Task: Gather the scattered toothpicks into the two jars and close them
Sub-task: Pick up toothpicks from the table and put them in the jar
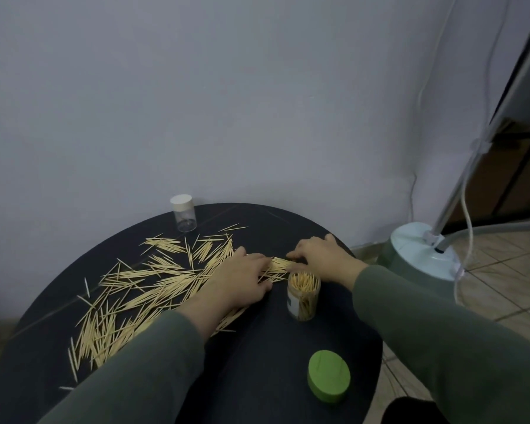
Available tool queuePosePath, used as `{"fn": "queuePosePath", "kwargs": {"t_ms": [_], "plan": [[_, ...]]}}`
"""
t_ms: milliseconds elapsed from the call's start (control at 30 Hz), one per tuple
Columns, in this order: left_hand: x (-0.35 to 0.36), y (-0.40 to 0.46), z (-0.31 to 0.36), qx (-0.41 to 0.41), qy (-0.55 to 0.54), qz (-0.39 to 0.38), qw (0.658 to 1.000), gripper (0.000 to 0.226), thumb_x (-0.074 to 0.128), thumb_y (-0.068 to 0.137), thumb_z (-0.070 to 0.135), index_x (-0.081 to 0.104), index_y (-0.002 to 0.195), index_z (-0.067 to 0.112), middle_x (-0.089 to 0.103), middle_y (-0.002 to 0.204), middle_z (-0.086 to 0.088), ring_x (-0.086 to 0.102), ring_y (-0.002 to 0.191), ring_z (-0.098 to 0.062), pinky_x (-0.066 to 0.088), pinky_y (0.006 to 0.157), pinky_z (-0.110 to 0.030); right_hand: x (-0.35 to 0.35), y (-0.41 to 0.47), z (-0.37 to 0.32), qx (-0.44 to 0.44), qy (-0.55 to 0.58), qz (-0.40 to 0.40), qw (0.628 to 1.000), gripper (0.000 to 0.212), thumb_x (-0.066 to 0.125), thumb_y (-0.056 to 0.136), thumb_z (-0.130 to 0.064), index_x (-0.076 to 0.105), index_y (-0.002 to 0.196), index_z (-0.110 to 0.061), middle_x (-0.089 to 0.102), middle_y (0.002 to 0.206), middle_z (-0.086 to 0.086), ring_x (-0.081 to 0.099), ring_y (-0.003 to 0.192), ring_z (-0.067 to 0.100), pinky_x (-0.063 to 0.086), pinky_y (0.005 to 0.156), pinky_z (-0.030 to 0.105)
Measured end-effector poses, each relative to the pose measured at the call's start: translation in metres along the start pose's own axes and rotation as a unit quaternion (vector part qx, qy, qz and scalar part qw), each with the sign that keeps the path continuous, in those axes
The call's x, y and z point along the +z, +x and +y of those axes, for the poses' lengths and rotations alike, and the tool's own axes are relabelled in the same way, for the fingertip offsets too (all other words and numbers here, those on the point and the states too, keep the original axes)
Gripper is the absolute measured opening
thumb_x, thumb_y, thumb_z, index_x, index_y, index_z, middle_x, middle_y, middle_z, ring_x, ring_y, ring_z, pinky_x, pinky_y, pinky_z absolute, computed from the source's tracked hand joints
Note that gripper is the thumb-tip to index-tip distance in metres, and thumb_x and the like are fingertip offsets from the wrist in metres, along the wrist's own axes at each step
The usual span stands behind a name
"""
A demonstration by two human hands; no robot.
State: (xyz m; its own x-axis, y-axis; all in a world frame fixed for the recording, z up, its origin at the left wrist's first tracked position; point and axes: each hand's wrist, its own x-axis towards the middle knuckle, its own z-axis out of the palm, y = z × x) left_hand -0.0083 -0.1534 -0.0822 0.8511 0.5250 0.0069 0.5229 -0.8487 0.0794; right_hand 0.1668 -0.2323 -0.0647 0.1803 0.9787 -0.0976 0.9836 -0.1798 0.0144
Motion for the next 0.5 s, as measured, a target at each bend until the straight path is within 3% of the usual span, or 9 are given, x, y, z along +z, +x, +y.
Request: {"fn": "queuePosePath", "kwargs": {"t_ms": [200,400,500], "plan": [[-0.0010,-0.0012,-0.0018,0.004,0.022,0.013,1.000,0.054,0.049,0.094,0.046,0.039,0.144,0.025,0.041,0.143,0.004,0.035,0.125,-0.017,0.038,0.105,-0.035,-0.0029,0.0025,-0.0091,-0.013,-0.020,-0.020,1.000,0.042,0.049,0.096,-0.046,0.052,0.136,-0.032,0.050,0.135,-0.003,0.045,0.124,0.021,0.024,0.105,0.046],[0.0011,0.0003,-0.0051,0.026,0.022,0.006,0.999,0.056,0.048,0.096,0.037,0.031,0.148,0.029,0.020,0.158,0.008,0.028,0.131,-0.018,0.035,0.108,-0.038,-0.0033,0.0011,-0.0073,-0.012,-0.016,0.004,1.000,0.035,0.051,0.095,-0.044,0.061,0.127,-0.032,0.057,0.129,-0.008,0.049,0.120,0.017,0.024,0.101,0.041],[0.0016,0.0005,-0.0053,0.031,0.016,0.002,0.999,0.052,0.045,0.097,0.035,0.033,0.147,0.029,0.033,0.152,0.010,0.034,0.122,-0.015,0.038,0.102,-0.034,-0.0024,-0.0002,-0.0058,-0.006,-0.027,0.017,0.999,0.034,0.051,0.095,-0.045,0.062,0.125,-0.034,0.060,0.126,-0.010,0.050,0.118,0.016,0.025,0.098,0.040]]}}
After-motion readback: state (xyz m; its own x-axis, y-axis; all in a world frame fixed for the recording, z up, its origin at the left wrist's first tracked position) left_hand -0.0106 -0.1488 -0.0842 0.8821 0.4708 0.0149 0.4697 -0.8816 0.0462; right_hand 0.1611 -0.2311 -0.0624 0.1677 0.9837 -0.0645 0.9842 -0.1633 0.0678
